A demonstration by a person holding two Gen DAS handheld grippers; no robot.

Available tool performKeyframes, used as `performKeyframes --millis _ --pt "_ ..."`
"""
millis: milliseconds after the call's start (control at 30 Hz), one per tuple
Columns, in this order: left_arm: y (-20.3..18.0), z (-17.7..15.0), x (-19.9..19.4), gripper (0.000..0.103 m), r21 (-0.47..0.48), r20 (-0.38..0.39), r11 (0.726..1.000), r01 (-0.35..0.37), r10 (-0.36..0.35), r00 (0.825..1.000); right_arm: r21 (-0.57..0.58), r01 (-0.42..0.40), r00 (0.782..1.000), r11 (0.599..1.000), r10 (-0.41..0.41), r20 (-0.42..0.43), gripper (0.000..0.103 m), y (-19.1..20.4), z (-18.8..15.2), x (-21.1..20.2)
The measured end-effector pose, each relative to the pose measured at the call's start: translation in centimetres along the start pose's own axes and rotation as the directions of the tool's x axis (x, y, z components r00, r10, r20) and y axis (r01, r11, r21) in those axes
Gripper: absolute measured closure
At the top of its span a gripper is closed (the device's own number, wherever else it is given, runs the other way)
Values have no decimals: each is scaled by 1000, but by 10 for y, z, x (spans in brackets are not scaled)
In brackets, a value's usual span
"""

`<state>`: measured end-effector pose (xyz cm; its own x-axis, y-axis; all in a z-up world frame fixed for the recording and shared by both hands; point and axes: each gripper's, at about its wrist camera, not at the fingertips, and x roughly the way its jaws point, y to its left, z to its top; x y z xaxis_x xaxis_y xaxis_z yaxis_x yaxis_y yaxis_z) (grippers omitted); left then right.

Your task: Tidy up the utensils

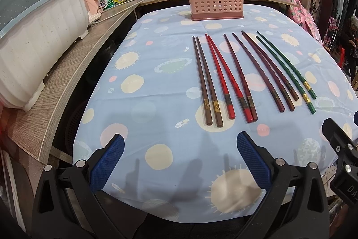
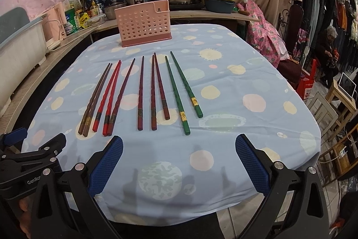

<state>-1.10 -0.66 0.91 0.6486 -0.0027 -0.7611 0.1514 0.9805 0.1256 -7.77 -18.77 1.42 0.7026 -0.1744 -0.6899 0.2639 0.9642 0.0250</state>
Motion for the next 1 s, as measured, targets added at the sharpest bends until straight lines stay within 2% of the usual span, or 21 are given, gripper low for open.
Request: performKeyframes --millis 200,367,667,1000 --pt "0 -1 3 7 -6 -16 1000 20 -21 1000 10 6 1000 1000 -6 -7 7 -2 0 2" --pt "7 2 12 7 -48 -42 997 53 -55 998 30 7 1000 1000 -7 -14 7 -13 3 9" --pt "21 21 44 7 -104 -57 993 47 -53 997 43 28 1000 999 -27 -8 7 -30 16 31" --pt "13 31 81 8 -80 -86 996 26 -33 996 39 21 999 999 -20 -25 7 -33 27 59"
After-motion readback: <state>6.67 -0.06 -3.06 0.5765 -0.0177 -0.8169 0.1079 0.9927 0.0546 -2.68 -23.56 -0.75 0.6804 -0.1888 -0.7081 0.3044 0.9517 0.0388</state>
